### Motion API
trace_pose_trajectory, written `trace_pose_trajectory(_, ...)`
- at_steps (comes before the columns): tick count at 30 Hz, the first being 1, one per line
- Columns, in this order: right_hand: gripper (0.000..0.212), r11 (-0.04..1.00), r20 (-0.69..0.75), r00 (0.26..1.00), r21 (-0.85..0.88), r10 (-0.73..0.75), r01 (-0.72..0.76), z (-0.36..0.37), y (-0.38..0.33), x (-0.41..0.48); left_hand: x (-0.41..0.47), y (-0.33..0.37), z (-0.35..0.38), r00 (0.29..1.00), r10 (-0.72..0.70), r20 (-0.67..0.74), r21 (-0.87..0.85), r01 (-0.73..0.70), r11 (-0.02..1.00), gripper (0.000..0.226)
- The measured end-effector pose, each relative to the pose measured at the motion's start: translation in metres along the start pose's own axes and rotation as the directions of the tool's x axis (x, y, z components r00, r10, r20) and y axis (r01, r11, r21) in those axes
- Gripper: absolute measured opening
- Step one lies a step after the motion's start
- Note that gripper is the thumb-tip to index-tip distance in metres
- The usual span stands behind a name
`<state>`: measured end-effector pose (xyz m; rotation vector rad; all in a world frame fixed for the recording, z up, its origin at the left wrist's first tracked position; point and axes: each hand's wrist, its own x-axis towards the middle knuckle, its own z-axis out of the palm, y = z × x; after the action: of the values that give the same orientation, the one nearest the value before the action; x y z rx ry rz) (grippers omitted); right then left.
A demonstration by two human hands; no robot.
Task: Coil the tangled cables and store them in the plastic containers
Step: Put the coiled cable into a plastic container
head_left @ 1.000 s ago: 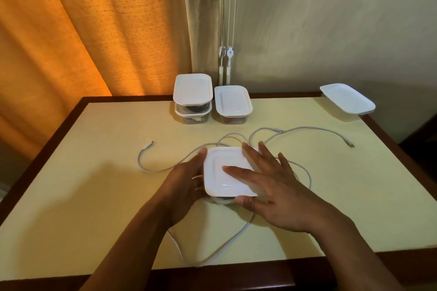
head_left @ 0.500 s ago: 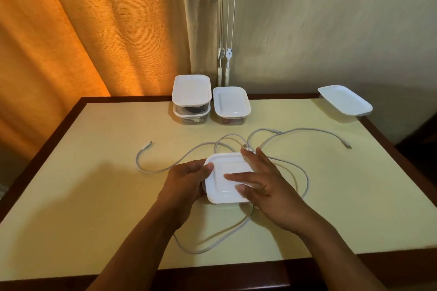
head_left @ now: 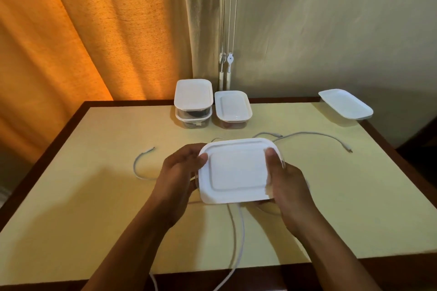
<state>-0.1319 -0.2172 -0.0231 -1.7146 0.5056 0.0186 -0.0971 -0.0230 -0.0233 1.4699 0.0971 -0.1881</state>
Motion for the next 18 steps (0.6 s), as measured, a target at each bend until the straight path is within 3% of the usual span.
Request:
trace_pose_trajectory(2,0.057,0.969,-0.002,0.993,-0.219,-0.118,0.115,-0.003,-0.002,0.003,0.002,0.002,-0.006,0.992,-0.085,0.09,0.078,0.078,0.994,0.033)
trace_pose_trajectory(4,0.057,0.882,0.057,0.965,-0.395,-0.254,0.256,-0.003,-0.006,0.007,0.002,0.001,-0.007,0.974,-0.137,0.183,0.317,0.074,0.946,0.068)
trace_pose_trajectory(7,0.056,0.834,0.093,0.945,-0.448,-0.315,0.322,0.004,-0.012,0.01,0.002,-0.007,-0.001,0.995,-0.012,0.101,0.57,-0.048,0.82,0.099)
trace_pose_trajectory(11,0.03,0.927,-0.048,0.937,-0.173,-0.347,0.334,0.009,-0.01,0.017,-0.001,-0.004,0.013,0.974,0.164,-0.158,0.579,-0.043,0.814,0.083)
trace_pose_trajectory(14,0.064,0.96,-0.021,0.977,0.187,-0.21,0.21,0.015,-0.003,0.011,-0.002,-0.003,0.026,0.942,0.084,-0.324,0.41,0.06,0.91,0.063)
trace_pose_trajectory(16,0.066,0.972,0.049,0.977,0.118,-0.208,0.201,0.027,0.004,0.0,0.0,-0.005,0.034,0.941,0.058,-0.333,0.327,0.058,0.943,0.055)
trace_pose_trajectory(18,0.064,0.965,0.01,0.966,-0.056,-0.257,0.257,0.035,0.004,0.005,0.007,-0.004,0.043,0.952,0.03,-0.306,0.27,0.057,0.961,0.046)
